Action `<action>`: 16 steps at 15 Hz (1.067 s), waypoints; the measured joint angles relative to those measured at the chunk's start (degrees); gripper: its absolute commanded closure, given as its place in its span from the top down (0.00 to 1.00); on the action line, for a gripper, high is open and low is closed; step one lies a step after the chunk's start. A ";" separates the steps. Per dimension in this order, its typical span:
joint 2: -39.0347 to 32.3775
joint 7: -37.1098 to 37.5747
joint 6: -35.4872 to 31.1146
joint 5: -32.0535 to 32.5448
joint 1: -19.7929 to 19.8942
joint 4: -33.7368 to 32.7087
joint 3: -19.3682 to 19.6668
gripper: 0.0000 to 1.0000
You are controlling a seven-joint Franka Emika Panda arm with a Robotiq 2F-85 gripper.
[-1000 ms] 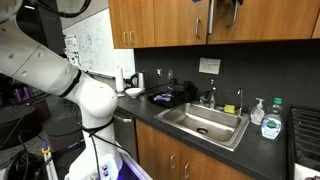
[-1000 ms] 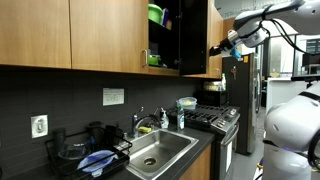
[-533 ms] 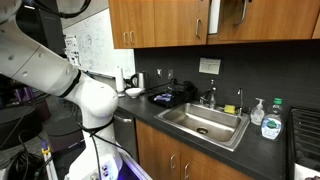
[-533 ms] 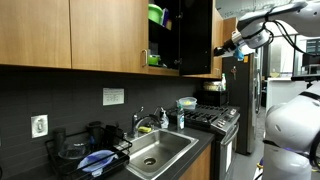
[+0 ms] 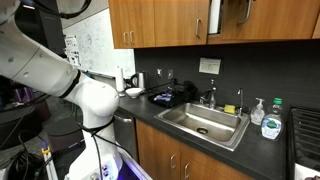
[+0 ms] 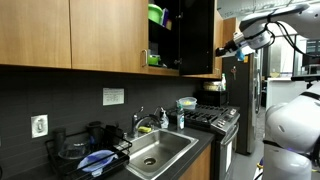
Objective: Open the top right cabinet door
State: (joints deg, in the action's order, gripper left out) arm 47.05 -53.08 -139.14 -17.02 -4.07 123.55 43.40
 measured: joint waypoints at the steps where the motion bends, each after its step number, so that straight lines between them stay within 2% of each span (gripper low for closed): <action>1: 0.09 -0.38 0.28 -0.01 -0.49 -0.34 0.58 0.03; 16: 1.83 -8.58 9.06 -0.66 -12.57 -10.75 13.96 0.03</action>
State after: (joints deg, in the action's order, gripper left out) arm 48.88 -61.67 -130.08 -17.68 -16.64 112.80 57.36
